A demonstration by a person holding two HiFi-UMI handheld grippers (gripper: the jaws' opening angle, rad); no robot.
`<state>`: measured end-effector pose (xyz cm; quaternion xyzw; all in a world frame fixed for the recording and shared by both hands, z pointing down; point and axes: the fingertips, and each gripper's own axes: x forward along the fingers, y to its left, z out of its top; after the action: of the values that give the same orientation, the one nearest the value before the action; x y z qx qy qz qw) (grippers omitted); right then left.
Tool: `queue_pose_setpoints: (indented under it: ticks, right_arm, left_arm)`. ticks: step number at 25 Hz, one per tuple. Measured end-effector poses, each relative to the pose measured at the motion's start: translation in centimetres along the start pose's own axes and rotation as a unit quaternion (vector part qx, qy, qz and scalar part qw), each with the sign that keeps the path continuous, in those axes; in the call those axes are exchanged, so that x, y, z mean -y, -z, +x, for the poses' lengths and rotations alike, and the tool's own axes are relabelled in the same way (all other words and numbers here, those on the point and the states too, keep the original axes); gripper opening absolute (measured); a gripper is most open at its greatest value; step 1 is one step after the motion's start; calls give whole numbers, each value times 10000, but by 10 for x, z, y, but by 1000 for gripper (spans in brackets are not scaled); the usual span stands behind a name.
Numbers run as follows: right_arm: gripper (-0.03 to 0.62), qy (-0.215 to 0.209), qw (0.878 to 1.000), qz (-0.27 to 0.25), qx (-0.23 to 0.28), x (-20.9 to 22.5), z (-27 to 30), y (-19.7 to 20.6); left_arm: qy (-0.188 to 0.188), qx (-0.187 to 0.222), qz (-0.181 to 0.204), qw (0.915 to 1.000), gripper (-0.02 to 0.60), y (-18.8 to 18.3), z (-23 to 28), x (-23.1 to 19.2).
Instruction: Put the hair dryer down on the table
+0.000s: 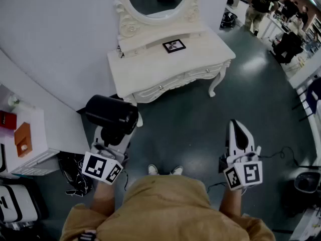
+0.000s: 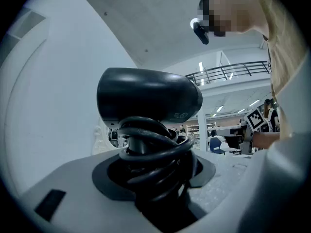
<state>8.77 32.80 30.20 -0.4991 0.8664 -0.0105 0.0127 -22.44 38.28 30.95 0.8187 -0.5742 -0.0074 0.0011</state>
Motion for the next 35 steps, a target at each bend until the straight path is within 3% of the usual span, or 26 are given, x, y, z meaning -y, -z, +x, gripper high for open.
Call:
queue_pose_setpoints:
  ticks: [12, 21, 30, 35]
  right_arm:
    - [2, -69, 9999, -39, -111, 18, -12, 8]
    - [3, -174, 9994, 287, -23, 48, -30, 23]
    - [3, -390, 9988, 138, -261, 49, -5, 43]
    - [3, -321, 9982, 350, -354, 67, 22, 57]
  left_arm:
    - [-118, 59, -64, 9999, 236, 0, 5, 20]
    - [-124, 136, -52, 9998, 236, 6, 20, 52]
    - [-209, 127, -123, 9996, 236, 15, 38, 49]
    - [-185, 105, -136, 9997, 236, 23, 71, 34]
